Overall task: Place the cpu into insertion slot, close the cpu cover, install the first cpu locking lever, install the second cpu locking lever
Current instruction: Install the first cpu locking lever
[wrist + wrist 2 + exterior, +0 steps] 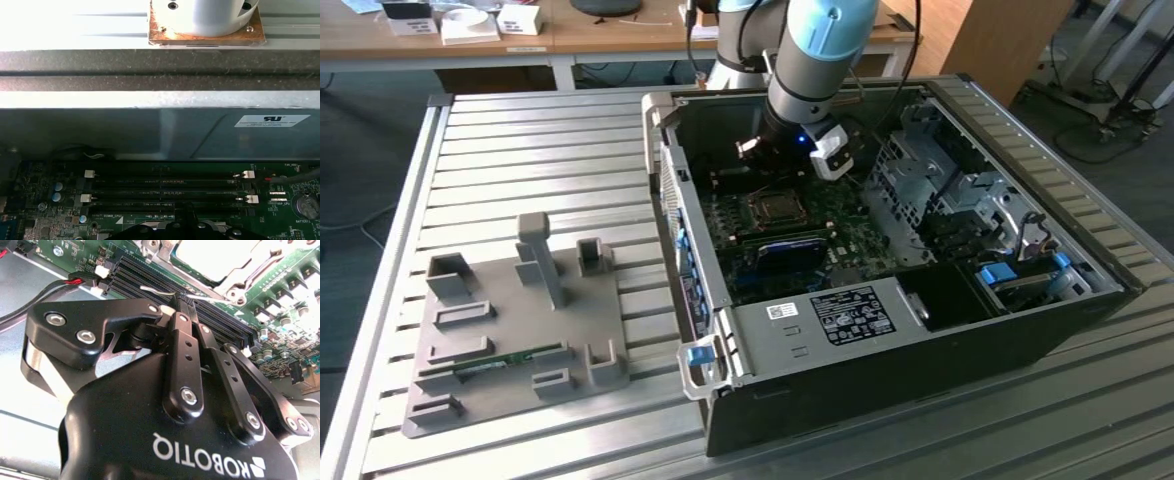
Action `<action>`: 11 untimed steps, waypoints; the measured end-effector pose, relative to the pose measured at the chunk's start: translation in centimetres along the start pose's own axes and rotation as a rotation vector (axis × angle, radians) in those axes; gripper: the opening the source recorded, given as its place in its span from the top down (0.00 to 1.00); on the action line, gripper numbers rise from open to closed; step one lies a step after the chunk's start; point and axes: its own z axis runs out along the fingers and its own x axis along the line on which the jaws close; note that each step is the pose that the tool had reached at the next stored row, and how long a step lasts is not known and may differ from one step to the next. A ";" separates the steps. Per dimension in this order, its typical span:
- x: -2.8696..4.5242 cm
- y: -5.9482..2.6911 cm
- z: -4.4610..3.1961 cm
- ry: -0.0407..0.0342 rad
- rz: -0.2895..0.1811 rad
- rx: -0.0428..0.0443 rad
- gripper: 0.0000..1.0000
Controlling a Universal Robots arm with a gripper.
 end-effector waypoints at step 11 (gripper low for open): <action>-0.02 -0.03 0.08 -0.0088 0.025 0.0015 0.89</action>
